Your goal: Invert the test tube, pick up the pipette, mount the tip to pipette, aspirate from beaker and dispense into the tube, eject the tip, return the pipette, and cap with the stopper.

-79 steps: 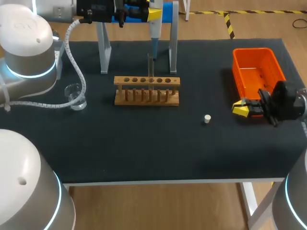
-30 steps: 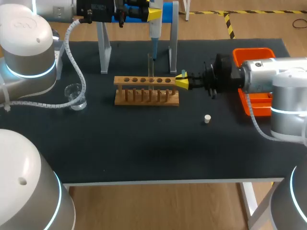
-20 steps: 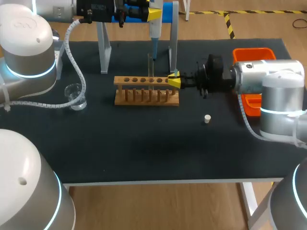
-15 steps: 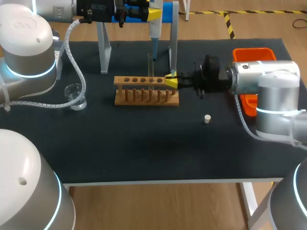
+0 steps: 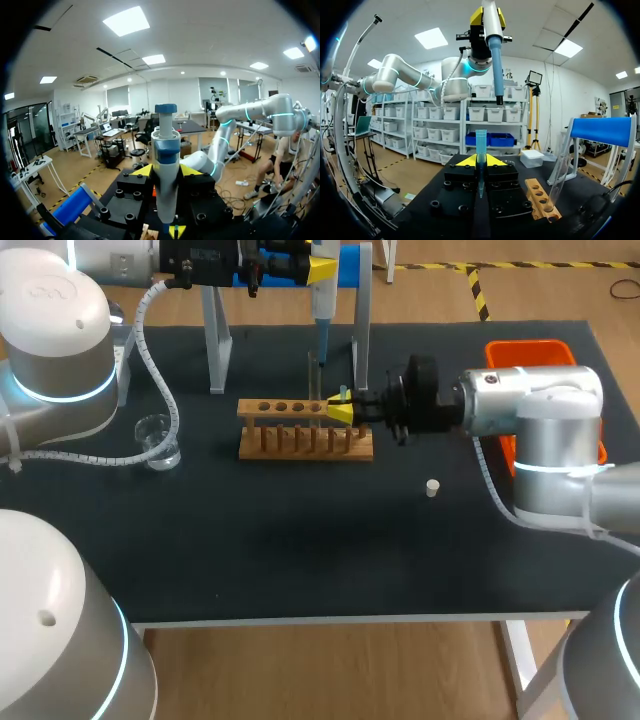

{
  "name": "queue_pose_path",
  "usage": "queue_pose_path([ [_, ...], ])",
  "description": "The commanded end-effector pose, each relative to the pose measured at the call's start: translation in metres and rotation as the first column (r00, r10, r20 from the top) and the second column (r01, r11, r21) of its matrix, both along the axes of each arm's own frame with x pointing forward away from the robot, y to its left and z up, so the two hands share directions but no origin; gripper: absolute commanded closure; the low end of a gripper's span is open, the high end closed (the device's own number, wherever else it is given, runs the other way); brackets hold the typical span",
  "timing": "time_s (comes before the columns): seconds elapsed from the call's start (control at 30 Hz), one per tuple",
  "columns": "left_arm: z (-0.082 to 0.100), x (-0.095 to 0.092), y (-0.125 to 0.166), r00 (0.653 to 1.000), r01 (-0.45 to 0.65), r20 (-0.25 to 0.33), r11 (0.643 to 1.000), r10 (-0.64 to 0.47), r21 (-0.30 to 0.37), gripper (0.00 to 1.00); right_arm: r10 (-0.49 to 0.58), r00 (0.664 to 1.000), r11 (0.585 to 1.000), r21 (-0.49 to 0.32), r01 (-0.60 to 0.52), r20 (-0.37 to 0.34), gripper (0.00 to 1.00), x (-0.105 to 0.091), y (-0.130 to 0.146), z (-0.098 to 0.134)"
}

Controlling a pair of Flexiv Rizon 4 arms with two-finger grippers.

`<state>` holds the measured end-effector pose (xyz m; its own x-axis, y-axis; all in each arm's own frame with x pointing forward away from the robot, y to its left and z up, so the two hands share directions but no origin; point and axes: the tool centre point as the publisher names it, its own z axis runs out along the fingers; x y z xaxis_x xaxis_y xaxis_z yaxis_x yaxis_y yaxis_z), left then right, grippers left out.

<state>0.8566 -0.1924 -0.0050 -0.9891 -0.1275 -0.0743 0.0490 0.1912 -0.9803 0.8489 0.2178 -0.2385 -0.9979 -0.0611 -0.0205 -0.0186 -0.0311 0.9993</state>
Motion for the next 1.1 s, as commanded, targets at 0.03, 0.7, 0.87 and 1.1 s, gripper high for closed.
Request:
queue_pose_path([
  [0.03,0.0,0.0,0.0,1.0,0.0,0.002,1.0,0.0,-0.002,1.0,0.008,1.0,1.0,0.002,-0.008,-0.005,1.0,0.005,0.009,-0.002],
  [0.7,0.0,0.0,0.0,1.0,0.0,0.002,1.0,0.0,-0.002,1.0,-0.006,1.0,0.999,0.042,0.006,-0.007,1.0,0.011,0.028,0.0],
  [0.87,0.0,0.0,0.0,1.0,0.0,0.002,1.0,0.0,-0.002,1.0,-0.008,1.0,0.999,0.047,0.008,-0.006,1.0,0.013,0.03,0.001],
  [1.1,0.0,0.0,0.0,1.0,0.0,0.002,1.0,0.0,-0.002,1.0,-0.011,1.0,0.999,0.045,0.011,-0.005,1.0,0.016,0.031,0.004],
])
